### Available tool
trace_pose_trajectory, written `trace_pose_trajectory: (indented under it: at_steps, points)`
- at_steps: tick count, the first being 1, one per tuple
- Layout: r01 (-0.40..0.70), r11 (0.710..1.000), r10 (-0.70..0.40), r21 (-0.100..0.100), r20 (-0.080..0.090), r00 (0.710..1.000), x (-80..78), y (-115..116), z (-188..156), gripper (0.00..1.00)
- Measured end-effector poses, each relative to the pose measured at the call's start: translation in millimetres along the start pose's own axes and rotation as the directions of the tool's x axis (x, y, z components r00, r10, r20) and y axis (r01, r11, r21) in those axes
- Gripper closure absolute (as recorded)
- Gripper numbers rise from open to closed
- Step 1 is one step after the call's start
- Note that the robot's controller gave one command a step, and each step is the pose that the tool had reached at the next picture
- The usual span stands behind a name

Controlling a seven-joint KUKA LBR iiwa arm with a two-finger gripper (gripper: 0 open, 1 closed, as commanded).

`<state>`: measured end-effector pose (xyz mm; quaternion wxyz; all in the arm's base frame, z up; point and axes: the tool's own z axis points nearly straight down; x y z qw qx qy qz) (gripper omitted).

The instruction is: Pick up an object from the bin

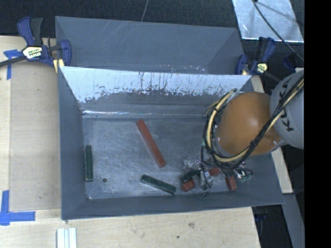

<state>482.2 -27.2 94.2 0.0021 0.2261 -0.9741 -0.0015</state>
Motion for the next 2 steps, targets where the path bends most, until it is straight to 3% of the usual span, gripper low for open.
trace_pose_trajectory:
  at_steps: [2]
  points:
    - [-0.002, 1.000, 0.002, 0.007, 0.010, 1.000, -2.4, -1.7, -21.8, 1.00]
